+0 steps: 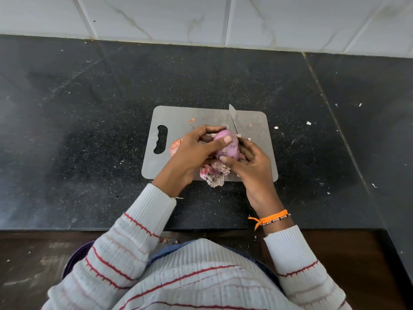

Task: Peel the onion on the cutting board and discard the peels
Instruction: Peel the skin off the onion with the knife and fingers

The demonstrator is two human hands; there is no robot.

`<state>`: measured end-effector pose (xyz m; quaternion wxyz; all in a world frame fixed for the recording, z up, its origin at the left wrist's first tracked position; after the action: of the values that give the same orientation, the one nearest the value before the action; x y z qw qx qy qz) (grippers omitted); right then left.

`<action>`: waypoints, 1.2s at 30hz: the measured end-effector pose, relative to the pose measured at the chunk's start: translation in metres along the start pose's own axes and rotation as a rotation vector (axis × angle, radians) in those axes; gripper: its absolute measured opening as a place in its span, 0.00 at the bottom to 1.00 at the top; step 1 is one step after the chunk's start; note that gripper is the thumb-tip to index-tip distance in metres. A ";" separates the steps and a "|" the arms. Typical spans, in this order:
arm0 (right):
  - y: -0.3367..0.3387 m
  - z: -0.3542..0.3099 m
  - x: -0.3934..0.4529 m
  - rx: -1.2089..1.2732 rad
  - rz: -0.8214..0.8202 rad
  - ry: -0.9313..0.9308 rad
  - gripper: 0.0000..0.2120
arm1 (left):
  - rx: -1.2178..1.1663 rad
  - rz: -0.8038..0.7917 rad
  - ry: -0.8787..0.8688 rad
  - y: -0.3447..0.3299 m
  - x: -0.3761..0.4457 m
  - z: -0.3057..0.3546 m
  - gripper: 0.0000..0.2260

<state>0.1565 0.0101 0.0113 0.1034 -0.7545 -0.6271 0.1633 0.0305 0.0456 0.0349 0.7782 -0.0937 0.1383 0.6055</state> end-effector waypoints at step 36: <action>-0.006 -0.001 -0.002 -0.042 -0.035 0.062 0.28 | 0.025 0.081 -0.096 -0.008 -0.007 0.006 0.13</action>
<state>0.1509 0.0093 0.0149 0.1096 -0.7501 -0.6402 0.1248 0.0372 0.0392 0.0430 0.7597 -0.0492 0.1118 0.6387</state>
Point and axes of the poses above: each hand's wrist, its own x-axis towards the middle knuckle, its own y-axis out of the back of the hand, z = x × y, the point moved 5 cm from there along x, towards the middle knuckle, and after that the axes turned 14 degrees about x, right-handed, at the moved point
